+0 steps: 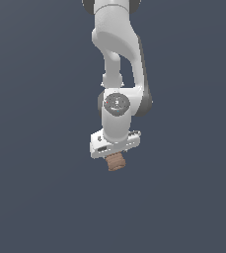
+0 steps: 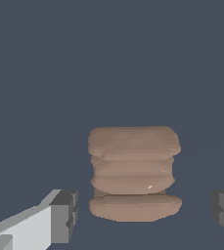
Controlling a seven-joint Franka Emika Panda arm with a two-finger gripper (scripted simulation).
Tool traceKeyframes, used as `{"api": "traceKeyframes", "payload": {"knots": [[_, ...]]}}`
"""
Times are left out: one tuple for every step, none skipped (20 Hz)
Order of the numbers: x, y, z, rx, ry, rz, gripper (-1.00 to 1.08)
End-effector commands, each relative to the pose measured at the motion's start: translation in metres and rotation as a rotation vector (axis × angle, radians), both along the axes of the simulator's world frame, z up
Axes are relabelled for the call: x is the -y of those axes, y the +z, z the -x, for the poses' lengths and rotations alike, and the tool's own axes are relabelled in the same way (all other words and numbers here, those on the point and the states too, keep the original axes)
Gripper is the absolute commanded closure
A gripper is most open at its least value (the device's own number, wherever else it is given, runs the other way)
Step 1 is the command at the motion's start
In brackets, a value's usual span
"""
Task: Pick up the object and move it to a goal position.
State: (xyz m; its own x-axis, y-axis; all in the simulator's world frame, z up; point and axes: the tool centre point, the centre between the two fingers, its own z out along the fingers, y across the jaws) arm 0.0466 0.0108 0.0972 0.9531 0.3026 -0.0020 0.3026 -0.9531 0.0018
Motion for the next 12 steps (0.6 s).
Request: {"api": "traceKeyframes", "payload": {"knots": [[0.000, -0.004, -0.002, 0.001, 0.015, -0.002, -0.92], [0.000, -0.005, -0.002, 0.001, 0.017, -0.002, -0.92], [0.000, -0.005, -0.002, 0.001, 0.018, -0.002, -0.92], [0.000, -0.004, -0.002, 0.000, 0.013, -0.002, -0.92], [0.000, -0.005, -0.002, 0.000, 0.013, -0.002, -0.92], [0.000, -0.006, -0.002, 0.000, 0.013, -0.002, -0.92], [0.000, -0.008, -0.002, 0.000, 0.013, -0.002, -0.92], [0.000, -0.010, -0.001, 0.000, 0.014, -0.002, -0.92], [0.000, -0.014, -0.001, 0.000, 0.014, -0.002, -0.92], [0.000, -0.018, -0.001, 0.000, 0.014, -0.002, -0.92], [0.000, -0.022, -0.001, 0.000, 0.014, -0.002, -0.92], [0.000, -0.028, -0.001, 0.001, 0.015, -0.002, -0.92]]}}
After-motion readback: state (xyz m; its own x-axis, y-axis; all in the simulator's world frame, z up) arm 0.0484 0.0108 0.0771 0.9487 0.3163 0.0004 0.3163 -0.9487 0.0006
